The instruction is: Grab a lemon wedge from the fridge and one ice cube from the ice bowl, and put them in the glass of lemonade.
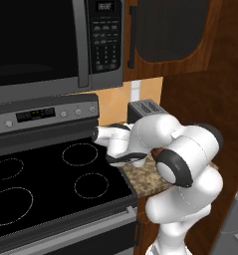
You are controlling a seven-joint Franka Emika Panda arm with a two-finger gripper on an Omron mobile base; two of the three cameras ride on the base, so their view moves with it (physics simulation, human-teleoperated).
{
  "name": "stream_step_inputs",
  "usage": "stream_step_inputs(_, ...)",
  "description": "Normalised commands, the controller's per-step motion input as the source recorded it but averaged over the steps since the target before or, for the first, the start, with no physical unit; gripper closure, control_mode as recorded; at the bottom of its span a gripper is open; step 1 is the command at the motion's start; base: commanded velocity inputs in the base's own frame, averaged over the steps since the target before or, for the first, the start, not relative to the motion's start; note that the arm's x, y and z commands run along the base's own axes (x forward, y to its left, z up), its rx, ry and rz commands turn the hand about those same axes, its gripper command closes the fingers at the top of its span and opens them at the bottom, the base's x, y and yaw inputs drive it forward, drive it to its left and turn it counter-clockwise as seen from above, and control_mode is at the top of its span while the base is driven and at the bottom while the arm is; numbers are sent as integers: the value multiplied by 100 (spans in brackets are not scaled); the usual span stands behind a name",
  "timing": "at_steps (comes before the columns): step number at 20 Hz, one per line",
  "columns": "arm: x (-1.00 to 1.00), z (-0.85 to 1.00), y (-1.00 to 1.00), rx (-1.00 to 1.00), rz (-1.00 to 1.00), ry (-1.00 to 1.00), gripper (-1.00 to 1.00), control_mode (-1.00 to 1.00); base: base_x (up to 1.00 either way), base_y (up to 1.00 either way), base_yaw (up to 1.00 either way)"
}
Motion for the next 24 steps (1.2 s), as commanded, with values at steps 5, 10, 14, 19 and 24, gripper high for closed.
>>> stream_step_inputs(5,-1,-3,-3,0,-1,0,100,-100,0,0,0)
stream_step_inputs(10,0,-24,-1,0,-1,0,100,-100,0,0,0)
stream_step_inputs(14,0,-19,0,0,-1,0,100,-100,0,0,0)
stream_step_inputs(19,-7,0,0,0,-1,0,100,-100,0,0,0)
stream_step_inputs(24,-9,0,0,0,-2,0,-100,-100,0,0,0)
